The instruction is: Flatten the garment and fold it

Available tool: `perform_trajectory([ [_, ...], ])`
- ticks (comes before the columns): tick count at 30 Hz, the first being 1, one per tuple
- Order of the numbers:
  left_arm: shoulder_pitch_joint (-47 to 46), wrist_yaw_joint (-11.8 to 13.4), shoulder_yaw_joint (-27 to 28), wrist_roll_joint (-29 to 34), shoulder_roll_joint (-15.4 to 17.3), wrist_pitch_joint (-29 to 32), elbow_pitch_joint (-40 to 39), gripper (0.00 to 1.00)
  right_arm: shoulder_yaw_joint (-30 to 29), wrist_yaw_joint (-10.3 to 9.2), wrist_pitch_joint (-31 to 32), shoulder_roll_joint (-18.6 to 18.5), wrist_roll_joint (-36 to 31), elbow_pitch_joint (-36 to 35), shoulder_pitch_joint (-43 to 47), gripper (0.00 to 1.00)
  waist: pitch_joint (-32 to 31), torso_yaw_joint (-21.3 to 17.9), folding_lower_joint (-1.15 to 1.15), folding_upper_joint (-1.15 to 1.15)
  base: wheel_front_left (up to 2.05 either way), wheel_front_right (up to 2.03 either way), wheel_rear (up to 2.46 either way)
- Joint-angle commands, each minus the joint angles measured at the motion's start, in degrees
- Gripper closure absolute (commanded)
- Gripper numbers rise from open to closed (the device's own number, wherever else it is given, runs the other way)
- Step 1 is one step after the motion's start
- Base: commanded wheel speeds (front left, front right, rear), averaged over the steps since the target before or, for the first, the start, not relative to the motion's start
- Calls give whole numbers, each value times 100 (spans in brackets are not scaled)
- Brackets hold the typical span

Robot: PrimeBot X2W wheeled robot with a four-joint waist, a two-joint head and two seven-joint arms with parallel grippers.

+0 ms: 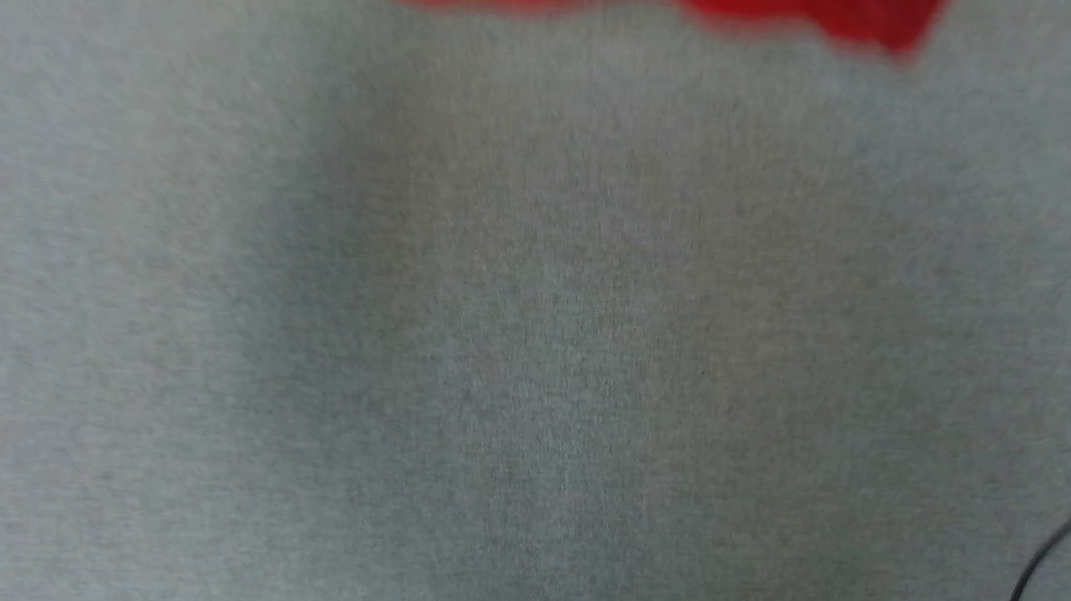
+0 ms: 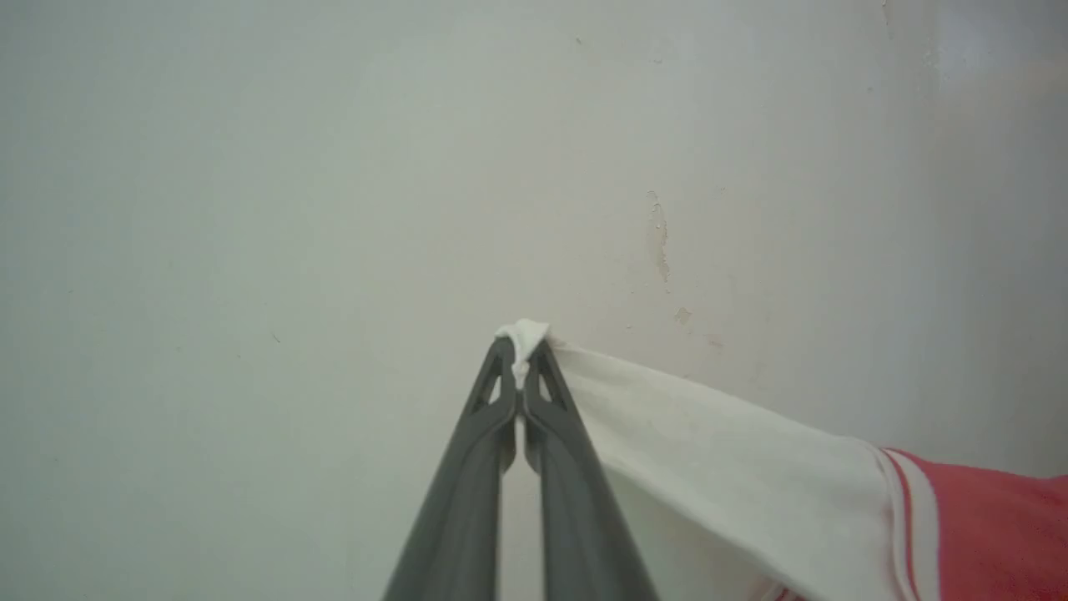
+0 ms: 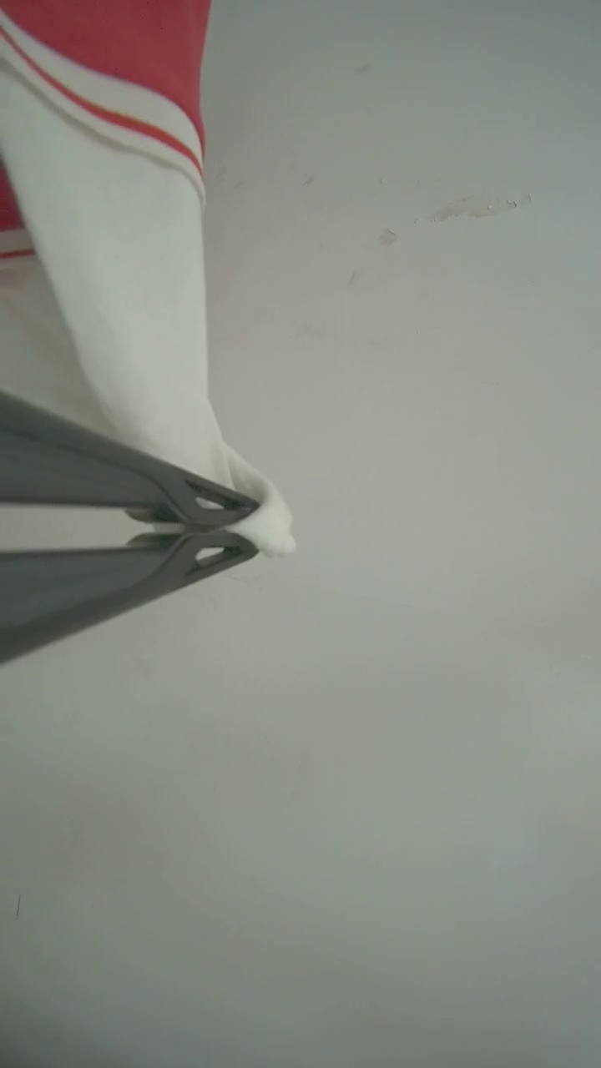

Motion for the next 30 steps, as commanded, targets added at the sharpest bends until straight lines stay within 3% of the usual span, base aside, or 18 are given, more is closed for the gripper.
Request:
perform_trajectory([
  [1, -341, -69, 0, 56, -27, -116, 263, 100, 41, -6, -157, 57, -139, 250, -288, 100, 944, -111, -2, 0, 0, 0, 0],
  [9, -1595, -101, 22, 124, -143, -587, 1654, 100, 77, -6, -870, 357, -688, 1493, -1354, 100, 1486, -66, -2, 0, 0, 0, 0],
  [16, -1968, -390, -163, 180, -400, -1209, 2585, 100, 131, -6, -1496, 622, -825, 2273, -1649, 100, 1737, 121, -2, 0, 0, 0, 0],
  [23, -1078, -662, -464, 174, -638, -1620, 3104, 100, 416, -6, -1885, 803, -452, 2681, -820, 100, 1459, 290, -2, 0, 0, 0, 0],
  [30, 647, -788, -871, 241, -621, -1760, 3273, 100, 923, -6, -2025, 752, 35, 2730, 957, 100, 539, 331, -2, 0, 0, 0, 0],
])
